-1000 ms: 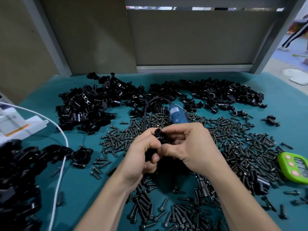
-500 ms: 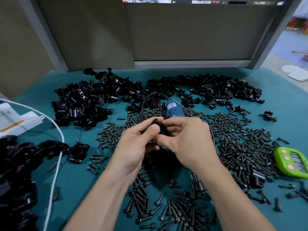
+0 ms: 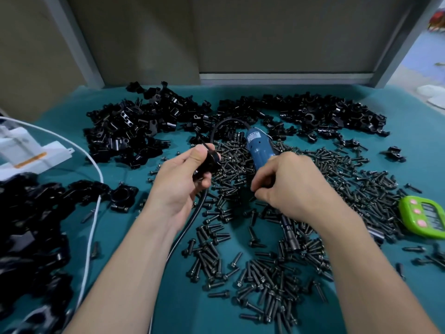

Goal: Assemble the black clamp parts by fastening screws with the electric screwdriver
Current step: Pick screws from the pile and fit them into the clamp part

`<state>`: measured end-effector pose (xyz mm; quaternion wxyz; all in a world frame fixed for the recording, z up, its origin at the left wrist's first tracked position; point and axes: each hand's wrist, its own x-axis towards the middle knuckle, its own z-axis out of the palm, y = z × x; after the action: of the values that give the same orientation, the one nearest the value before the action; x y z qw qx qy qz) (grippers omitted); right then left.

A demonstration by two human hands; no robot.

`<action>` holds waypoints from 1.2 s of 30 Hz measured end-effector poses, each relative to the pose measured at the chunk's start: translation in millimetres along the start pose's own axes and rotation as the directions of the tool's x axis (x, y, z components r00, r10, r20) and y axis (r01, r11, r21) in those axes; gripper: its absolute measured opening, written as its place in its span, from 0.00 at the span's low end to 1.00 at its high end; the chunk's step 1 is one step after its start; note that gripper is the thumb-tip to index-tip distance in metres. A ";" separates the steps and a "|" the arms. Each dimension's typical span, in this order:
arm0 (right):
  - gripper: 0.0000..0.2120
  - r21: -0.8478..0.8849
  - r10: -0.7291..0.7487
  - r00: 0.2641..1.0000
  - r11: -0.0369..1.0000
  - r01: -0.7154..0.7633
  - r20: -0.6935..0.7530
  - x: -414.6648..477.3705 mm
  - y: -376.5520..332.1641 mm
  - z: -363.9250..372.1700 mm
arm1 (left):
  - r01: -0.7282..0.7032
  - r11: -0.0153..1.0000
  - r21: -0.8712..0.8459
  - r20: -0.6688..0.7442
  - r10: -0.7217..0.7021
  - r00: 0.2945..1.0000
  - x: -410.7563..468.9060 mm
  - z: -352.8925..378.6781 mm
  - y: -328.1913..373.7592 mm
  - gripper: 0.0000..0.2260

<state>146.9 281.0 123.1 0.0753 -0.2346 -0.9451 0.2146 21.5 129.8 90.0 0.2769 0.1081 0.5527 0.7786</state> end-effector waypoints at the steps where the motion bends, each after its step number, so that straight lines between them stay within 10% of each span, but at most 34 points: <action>1: 0.08 -0.014 0.002 1.000 1.000 -0.002 -0.017 -1.1 0.9 -3.3 | 0.007 1.000 0.025 0.020 -0.007 1.000 -0.9 -0.2 -0.2 0.12; 18: 0.13 -0.385 0.056 0.991 0.917 -0.101 -0.125 -13.1 6.7 -20.7 | -0.032 0.963 0.267 0.095 0.007 0.995 -2.7 7.6 -18.7 0.09; 22: 0.17 -0.157 0.119 0.992 0.981 -0.113 0.030 -14.9 5.0 -24.0 | -0.058 0.969 0.241 0.069 0.043 0.997 2.0 3.2 -16.7 0.12; 26: 0.06 -0.296 0.127 0.978 0.952 -0.074 0.167 -17.3 -3.2 -10.4 | -0.056 0.966 0.253 0.062 0.042 0.997 3.1 2.5 -18.6 0.12; 36: 0.12 -0.444 0.211 0.977 0.874 -0.196 -0.016 -10.9 16.7 -23.0 | -0.046 0.967 0.252 0.064 0.031 0.997 0.7 0.3 -18.5 0.09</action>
<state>168.9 297.7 136.0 -0.0184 -0.3400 -0.9402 0.0045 26.8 134.7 73.0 0.2619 0.1765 0.6369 0.7033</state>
